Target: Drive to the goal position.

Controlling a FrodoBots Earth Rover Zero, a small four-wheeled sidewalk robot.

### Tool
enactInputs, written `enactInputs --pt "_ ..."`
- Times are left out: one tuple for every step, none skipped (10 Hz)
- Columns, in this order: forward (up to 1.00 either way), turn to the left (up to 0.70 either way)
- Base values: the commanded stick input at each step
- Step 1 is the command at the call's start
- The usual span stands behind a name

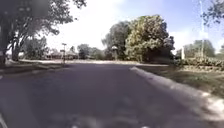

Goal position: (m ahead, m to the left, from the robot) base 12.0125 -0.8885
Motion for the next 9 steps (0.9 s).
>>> enactInputs --pt "1.00 0.02" --pt "1.00 0.01" --pt "1.00 0.01" --pt "1.00 0.02" --pt "1.00 0.02" --pt "1.00 0.02" --pt "1.00 0.02" --pt "1.00 0.02" --pt "1.00 0.02"
